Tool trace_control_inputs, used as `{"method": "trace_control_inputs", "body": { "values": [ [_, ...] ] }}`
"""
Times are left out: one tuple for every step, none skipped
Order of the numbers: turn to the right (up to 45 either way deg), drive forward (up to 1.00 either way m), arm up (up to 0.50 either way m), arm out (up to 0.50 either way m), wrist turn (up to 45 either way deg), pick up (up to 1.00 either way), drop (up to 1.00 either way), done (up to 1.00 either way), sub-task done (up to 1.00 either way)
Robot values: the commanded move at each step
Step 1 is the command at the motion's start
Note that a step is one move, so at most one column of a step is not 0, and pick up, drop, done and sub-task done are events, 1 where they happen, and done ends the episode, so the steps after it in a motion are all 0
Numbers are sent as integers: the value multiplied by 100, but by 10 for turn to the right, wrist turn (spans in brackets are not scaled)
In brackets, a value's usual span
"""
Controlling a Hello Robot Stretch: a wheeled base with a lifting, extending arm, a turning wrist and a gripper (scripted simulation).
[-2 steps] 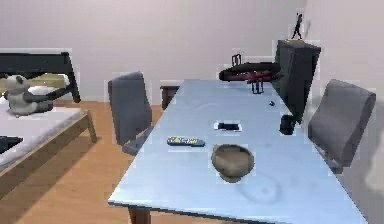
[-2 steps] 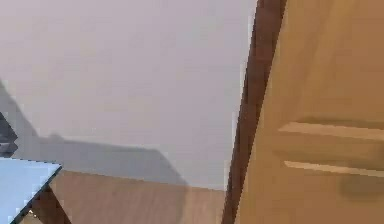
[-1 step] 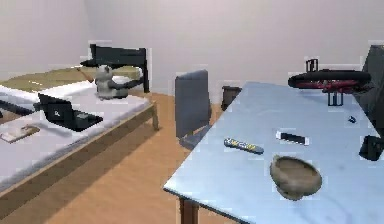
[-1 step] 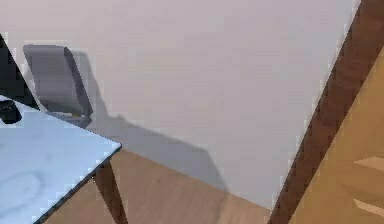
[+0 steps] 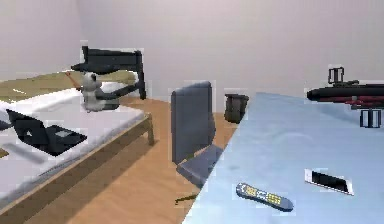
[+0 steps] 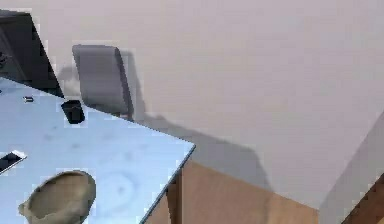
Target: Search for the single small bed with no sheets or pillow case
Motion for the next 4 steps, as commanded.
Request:
{"method": "trace_control_inputs", "body": {
  "values": [
    [-450,0,0,0,0,0,0,0,0],
    [-210,0,0,0,0,0,0,0,0],
    [0,50,0,0,0,0,0,0,0],
    [270,0,0,0,0,0,0,0,0]
  ]
}}
